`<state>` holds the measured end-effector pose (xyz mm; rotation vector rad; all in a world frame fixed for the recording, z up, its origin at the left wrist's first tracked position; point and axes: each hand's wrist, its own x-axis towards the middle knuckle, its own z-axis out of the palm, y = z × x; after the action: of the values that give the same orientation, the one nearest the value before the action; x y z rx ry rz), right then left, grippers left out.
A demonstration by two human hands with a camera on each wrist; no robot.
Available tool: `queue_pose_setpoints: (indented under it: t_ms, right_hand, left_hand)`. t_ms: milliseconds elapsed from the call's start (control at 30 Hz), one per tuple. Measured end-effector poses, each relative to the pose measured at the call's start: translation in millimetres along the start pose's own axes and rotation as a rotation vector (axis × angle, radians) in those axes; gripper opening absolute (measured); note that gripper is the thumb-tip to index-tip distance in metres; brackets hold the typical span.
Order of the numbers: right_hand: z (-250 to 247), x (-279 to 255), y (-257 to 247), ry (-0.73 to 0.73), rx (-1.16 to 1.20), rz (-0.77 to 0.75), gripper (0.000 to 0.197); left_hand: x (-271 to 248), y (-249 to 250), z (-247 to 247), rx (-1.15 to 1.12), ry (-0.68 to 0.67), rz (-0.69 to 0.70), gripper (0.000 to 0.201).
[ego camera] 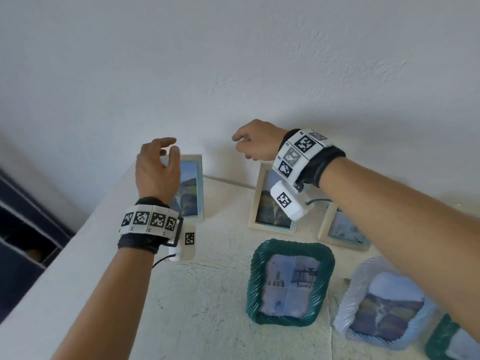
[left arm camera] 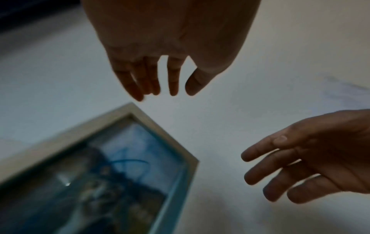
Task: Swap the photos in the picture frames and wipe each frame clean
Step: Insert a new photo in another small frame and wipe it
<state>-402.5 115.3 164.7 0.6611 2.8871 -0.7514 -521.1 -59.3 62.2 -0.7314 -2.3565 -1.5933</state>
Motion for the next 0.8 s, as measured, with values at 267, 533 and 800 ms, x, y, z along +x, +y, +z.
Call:
queue_pose_setpoints:
  t_ms: [267, 533, 800]
  right_hand:
    - [56.6, 48.9, -51.0, -0.077, -0.053, 0.124, 0.028]
    - [57.9, 48.1, -53.8, -0.012, 0.230, 0.137, 0.030]
    - [-5.4, -39.8, -17.7, 0.365, 0.706, 0.035, 0.031]
  left_hand:
    - [-0.3, -49.2, -23.5, 0.046, -0.177, -0.488, 0.033]
    - [-1.1, -40.8, -33.3, 0.056, -0.164, -0.306, 0.018]
    - [-8.9, 60.4, -45.3, -0.202, -0.170, -0.113, 0.018]
